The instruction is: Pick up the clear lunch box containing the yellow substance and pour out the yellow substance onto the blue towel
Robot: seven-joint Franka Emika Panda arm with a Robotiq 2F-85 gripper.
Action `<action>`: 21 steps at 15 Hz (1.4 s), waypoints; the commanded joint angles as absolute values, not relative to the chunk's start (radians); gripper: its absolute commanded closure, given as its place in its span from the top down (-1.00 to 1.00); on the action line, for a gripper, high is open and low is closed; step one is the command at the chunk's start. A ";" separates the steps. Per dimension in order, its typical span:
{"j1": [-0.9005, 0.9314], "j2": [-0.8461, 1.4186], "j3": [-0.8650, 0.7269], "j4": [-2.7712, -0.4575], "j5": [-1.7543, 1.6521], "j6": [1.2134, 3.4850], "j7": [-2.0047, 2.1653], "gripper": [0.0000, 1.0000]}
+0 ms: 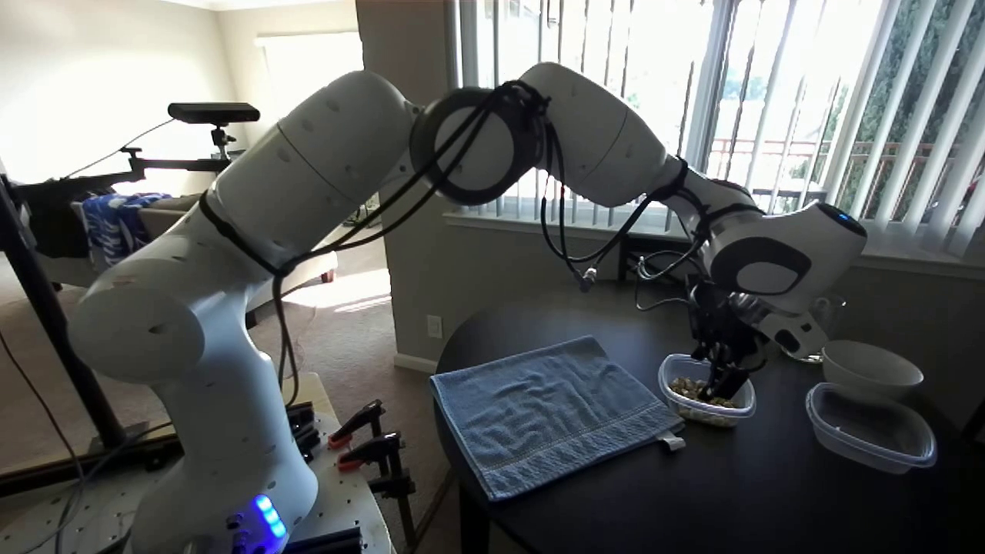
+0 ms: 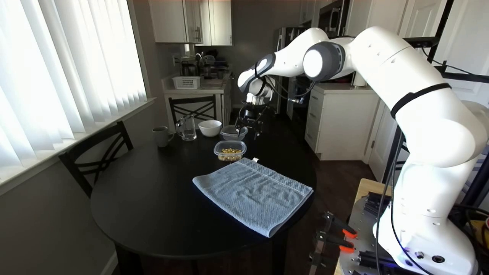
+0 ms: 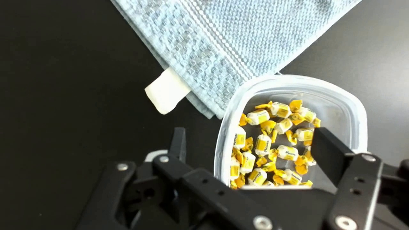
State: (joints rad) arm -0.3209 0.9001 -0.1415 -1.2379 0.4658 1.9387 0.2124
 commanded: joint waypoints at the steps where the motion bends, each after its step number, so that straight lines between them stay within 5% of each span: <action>1: -0.330 0.969 -0.127 -1.157 0.447 1.914 0.317 1.00; 13: -0.322 1.206 -0.134 -0.871 0.396 1.838 0.633 1.00; 14: -0.322 1.209 -0.133 -0.860 0.389 1.838 0.643 0.59; 21: -0.299 1.196 -0.180 -0.827 0.400 1.835 0.672 -0.33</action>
State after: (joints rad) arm -0.3079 1.1994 -0.1633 -0.8505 0.4173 1.8720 0.6311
